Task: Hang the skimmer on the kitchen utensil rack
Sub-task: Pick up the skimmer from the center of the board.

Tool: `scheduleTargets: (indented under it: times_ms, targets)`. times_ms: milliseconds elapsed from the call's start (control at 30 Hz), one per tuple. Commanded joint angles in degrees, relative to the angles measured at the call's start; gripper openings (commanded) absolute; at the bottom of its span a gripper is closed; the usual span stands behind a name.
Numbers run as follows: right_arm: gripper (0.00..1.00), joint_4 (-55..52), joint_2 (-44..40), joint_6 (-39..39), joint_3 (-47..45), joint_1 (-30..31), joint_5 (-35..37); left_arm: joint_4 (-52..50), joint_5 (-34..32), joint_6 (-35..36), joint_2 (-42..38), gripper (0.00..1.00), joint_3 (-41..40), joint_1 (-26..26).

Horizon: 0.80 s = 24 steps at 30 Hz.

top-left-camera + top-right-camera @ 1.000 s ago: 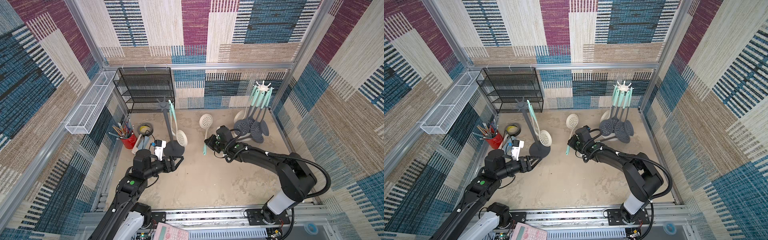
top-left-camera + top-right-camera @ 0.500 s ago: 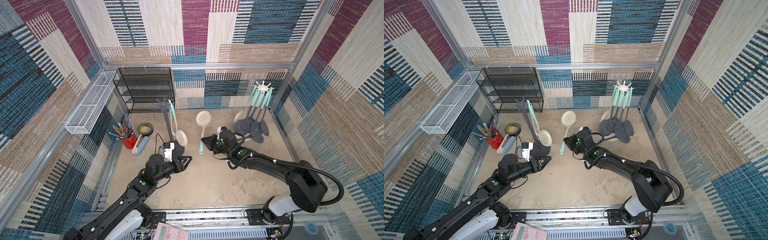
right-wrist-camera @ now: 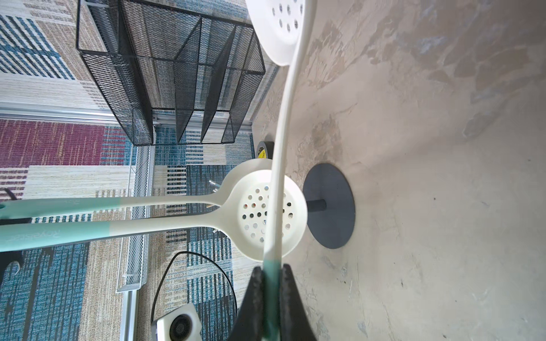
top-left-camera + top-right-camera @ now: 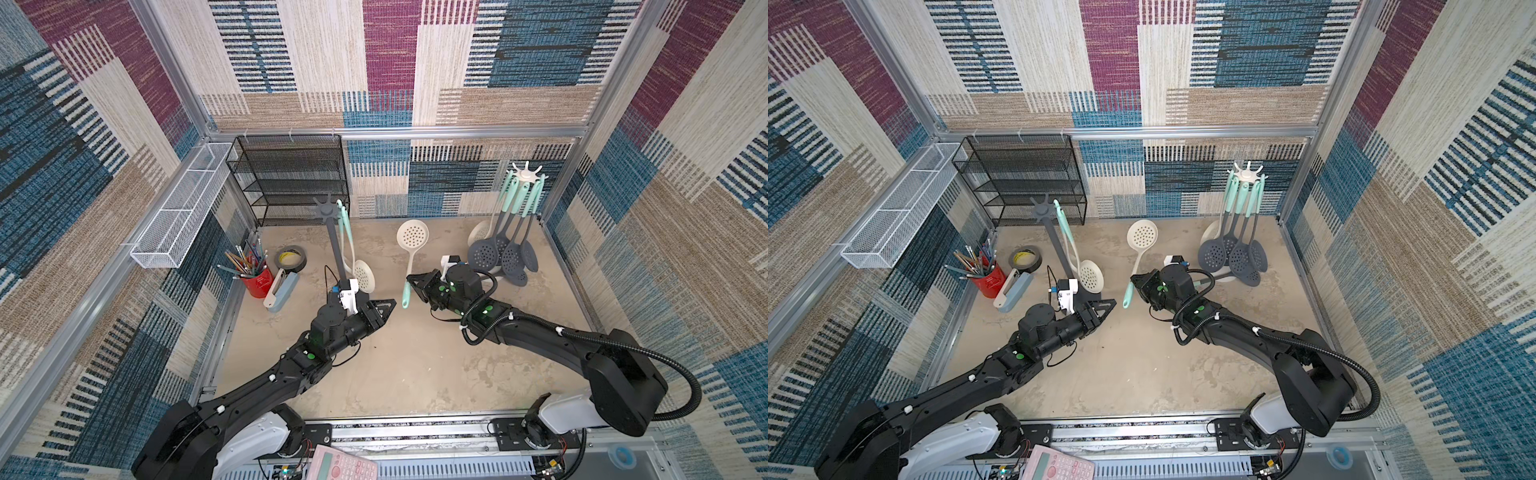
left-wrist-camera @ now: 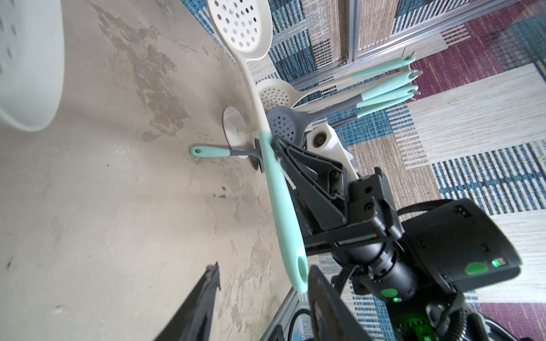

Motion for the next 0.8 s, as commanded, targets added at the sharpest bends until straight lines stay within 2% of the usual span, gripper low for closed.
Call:
scheduleTargets:
  times_ms: [0,300,767]
  targets:
    - [0.00,4.00,-0.62,0.20,-0.06,0.13,0.46,8.07,-1.40,-2.70,1.85,0.50,0.66,-0.45]
    - [0.00,5.56,-0.04,0.42,-0.80,0.12,-0.80,10.86,-3.42,-4.31,4.22,0.48,1.27,-1.20]
    - [0.00,7.13,1.63,0.15,-1.55,0.13,-1.54,14.43,-1.74,-5.91,9.20,0.48,3.75,-1.29]
